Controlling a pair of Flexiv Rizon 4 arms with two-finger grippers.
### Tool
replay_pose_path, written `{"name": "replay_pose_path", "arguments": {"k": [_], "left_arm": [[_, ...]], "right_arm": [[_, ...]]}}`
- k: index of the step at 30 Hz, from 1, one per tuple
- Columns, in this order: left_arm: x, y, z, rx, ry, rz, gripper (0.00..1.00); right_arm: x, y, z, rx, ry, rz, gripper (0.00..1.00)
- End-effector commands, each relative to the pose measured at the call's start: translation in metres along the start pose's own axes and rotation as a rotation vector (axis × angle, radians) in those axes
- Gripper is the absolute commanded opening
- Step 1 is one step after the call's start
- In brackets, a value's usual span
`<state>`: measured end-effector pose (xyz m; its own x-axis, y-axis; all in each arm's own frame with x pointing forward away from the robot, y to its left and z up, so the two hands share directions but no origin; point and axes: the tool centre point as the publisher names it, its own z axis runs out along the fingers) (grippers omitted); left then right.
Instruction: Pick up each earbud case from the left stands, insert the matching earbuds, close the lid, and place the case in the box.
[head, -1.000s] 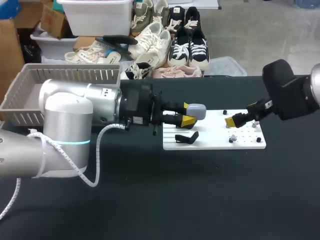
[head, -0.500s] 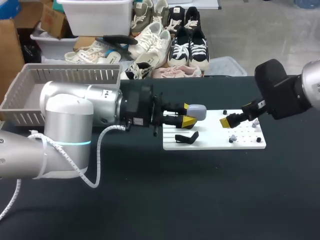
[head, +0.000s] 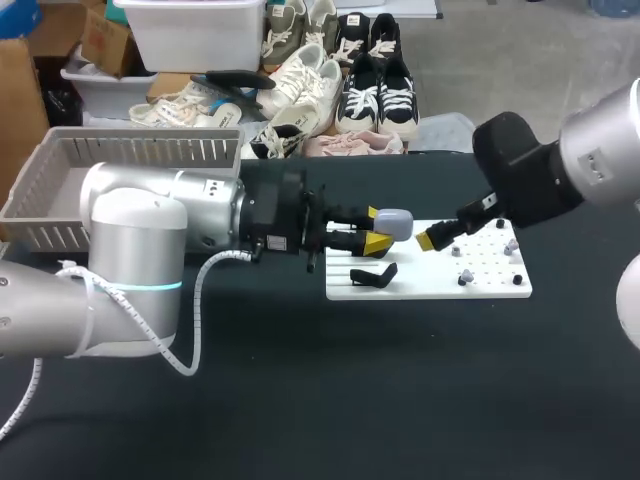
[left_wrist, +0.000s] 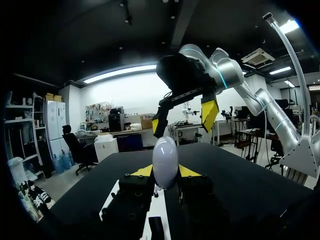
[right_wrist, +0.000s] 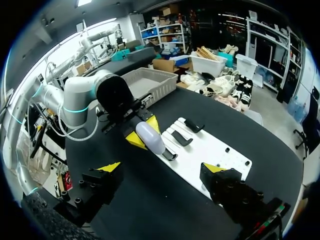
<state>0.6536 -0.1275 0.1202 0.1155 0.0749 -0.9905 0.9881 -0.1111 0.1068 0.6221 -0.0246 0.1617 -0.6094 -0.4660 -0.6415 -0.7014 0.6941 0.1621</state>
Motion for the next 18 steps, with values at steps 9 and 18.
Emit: {"name": "replay_pose_path", "arguments": {"k": [9, 18], "left_arm": [[0.001, 0.000, 0.000, -0.001, -0.002, 0.001, 0.00], [0.001, 0.000, 0.000, -0.001, -0.002, 0.001, 0.00]], "right_arm": [[-0.009, -0.002, 0.018, 0.077, 0.014, 0.017, 1.00], [-0.013, -0.002, 0.023, 0.083, 0.020, 0.018, 1.00]]}}
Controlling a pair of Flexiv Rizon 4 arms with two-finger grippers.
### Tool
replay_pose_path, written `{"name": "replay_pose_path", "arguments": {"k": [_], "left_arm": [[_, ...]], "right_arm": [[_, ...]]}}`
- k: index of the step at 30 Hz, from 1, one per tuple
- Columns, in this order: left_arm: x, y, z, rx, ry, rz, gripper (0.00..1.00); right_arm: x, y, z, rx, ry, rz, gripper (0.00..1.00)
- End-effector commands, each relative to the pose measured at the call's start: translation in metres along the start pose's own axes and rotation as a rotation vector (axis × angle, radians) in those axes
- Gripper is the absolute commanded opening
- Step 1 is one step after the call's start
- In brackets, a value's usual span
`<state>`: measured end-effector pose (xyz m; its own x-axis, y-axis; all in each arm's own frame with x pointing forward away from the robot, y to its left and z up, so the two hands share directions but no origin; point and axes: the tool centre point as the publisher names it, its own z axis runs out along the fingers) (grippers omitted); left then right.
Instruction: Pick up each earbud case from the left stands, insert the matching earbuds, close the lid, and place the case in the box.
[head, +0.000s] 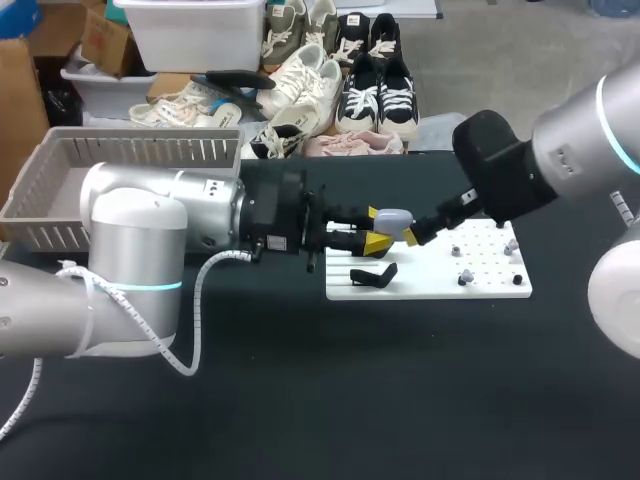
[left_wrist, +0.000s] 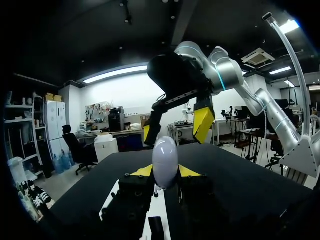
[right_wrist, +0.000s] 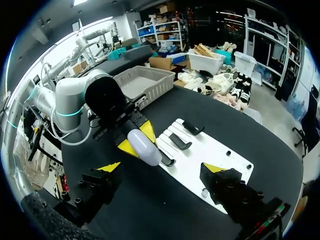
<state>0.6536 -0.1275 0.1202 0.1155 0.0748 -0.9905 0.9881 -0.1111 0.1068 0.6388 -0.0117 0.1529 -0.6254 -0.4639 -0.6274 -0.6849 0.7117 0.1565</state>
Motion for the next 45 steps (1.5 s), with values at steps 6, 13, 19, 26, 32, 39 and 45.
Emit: {"name": "replay_pose_path", "arguments": {"k": [6, 13, 19, 26, 32, 39, 45], "left_arm": [[0.001, 0.000, 0.000, -0.001, -0.002, 0.001, 0.00], [0.001, 0.000, 0.000, -0.001, -0.002, 0.001, 0.00], [0.001, 0.000, 0.000, -0.001, -0.002, 0.001, 0.00], [0.001, 0.000, 0.000, -0.001, -0.002, 0.001, 0.00], [0.001, 0.000, 0.000, -0.001, -0.002, 0.001, 0.00], [0.001, 0.000, 0.000, -0.001, -0.002, 0.001, 0.00], [0.001, 0.000, 0.000, -0.001, -0.002, 0.001, 0.00]], "right_arm": [[-0.004, 0.000, 0.006, 0.071, 0.011, 0.009, 1.00], [-0.006, -0.003, 0.011, 0.082, 0.026, 0.019, 1.00], [-0.007, -0.005, 0.014, 0.087, 0.034, 0.022, 1.00], [-0.006, -0.007, 0.016, 0.092, 0.043, 0.028, 1.00], [-0.006, -0.009, 0.018, 0.096, 0.048, 0.036, 1.00], [-0.007, -0.013, 0.018, 0.111, 0.042, 0.046, 1.00], [-0.010, -0.012, 0.017, 0.101, 0.036, 0.053, 1.00]]}}
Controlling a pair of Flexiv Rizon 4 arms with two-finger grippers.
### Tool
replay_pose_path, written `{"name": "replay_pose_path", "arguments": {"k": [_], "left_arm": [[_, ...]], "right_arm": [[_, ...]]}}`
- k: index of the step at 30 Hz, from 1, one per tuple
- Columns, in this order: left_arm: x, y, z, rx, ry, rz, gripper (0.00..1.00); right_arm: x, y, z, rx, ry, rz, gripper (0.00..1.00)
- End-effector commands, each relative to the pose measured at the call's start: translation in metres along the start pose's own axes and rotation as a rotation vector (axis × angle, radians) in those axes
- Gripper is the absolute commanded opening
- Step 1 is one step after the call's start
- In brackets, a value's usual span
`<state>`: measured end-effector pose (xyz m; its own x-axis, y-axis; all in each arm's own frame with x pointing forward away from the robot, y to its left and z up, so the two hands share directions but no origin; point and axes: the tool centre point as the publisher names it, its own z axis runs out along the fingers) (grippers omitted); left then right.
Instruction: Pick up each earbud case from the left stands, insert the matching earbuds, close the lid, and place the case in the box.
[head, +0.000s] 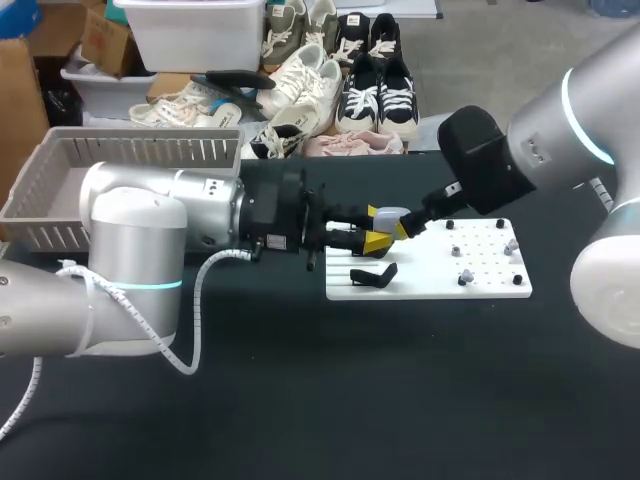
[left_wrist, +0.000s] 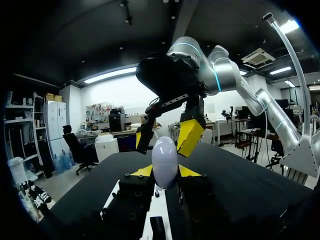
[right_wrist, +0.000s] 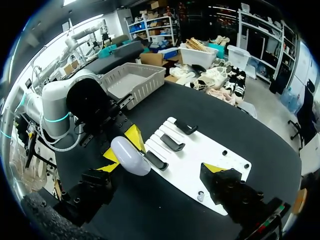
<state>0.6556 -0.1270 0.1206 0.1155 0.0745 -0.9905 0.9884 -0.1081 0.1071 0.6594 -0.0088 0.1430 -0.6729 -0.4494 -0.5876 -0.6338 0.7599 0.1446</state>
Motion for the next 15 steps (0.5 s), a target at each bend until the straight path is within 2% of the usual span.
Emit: {"name": "replay_pose_path", "arguments": {"k": [1, 12, 15], "left_arm": [[0.001, -0.002, 0.001, 0.002, -0.002, 0.001, 0.00], [0.001, -0.002, 0.001, 0.002, -0.002, 0.001, 0.00], [0.001, -0.002, 0.001, 0.002, -0.002, 0.001, 0.00]], "right_arm": [[-0.002, 0.002, -0.001, 0.040, -0.010, 0.010, 1.00], [-0.016, 0.002, -0.013, 0.028, -0.045, 0.020, 1.00], [-0.022, 0.002, -0.022, 0.059, -0.064, 0.002, 1.00]]}}
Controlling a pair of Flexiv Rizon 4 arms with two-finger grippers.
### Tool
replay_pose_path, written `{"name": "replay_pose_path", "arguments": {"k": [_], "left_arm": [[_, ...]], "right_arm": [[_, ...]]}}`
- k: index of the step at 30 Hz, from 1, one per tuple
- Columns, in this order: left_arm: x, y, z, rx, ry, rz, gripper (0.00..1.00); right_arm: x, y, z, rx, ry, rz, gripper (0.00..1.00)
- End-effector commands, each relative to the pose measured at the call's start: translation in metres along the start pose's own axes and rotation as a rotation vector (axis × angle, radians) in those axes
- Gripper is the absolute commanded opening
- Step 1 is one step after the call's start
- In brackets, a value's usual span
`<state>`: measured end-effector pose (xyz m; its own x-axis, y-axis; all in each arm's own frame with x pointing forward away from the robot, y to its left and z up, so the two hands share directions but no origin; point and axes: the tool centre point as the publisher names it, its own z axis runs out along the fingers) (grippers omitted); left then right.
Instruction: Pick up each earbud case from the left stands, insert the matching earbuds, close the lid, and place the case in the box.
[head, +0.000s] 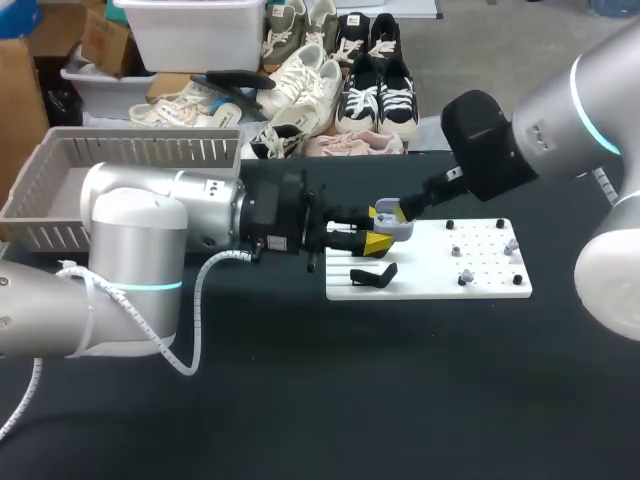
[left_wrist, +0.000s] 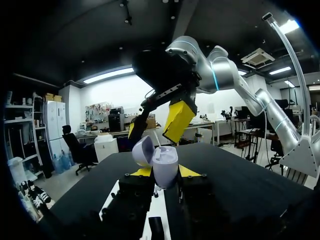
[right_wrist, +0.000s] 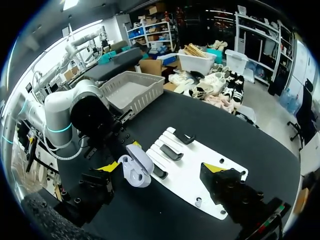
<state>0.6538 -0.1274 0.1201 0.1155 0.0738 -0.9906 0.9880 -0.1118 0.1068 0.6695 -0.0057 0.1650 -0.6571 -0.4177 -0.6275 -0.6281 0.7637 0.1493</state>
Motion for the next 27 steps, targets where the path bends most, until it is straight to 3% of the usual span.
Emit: {"name": "replay_pose_path", "arguments": {"k": [1, 4, 9, 13, 23, 27], "left_arm": [[0.000, 0.000, 0.000, -0.002, -0.001, 0.001, 0.00], [0.000, 0.000, 0.000, -0.002, -0.001, 0.001, 0.00], [0.000, 0.000, 0.000, -0.002, -0.001, 0.001, 0.00], [0.000, 0.000, 0.000, -0.002, -0.001, 0.001, 0.00], [0.000, 0.000, 0.000, -0.002, -0.001, 0.001, 0.00], [0.000, 0.000, 0.000, -0.002, -0.001, 0.001, 0.00]], "right_arm": [[-0.003, 0.002, -0.015, 0.079, -0.019, -0.017, 1.00], [-0.007, -0.004, -0.031, 0.150, -0.011, -0.051, 1.00], [-0.004, -0.030, -0.056, 0.353, 0.111, -0.012, 1.00], [0.003, -0.047, -0.067, 0.468, 0.189, -0.009, 1.00], [0.039, -0.081, -0.054, 0.576, 0.385, -0.005, 1.00], [0.055, -0.092, -0.044, 0.572, 0.437, 0.010, 1.00]]}}
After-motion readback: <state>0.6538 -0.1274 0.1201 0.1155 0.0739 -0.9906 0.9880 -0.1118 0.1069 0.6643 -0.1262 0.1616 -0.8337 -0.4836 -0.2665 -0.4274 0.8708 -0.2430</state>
